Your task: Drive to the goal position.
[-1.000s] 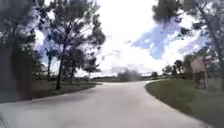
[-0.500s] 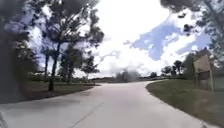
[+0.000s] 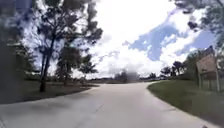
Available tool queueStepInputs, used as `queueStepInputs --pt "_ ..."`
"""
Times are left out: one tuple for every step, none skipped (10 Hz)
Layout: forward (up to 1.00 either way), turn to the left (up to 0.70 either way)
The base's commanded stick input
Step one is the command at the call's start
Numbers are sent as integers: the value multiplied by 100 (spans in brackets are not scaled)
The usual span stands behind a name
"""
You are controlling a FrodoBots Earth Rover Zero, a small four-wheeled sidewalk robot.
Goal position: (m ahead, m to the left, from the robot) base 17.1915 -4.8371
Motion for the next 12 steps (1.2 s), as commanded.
queueStepInputs --pt "100 0" --pt "100 0" --pt "100 0" --pt "100 0" --pt "100 0" --pt "100 0" --pt "100 0" --pt "100 0" --pt "100 0" --pt "100 0" --pt "100 0" --pt "100 0"
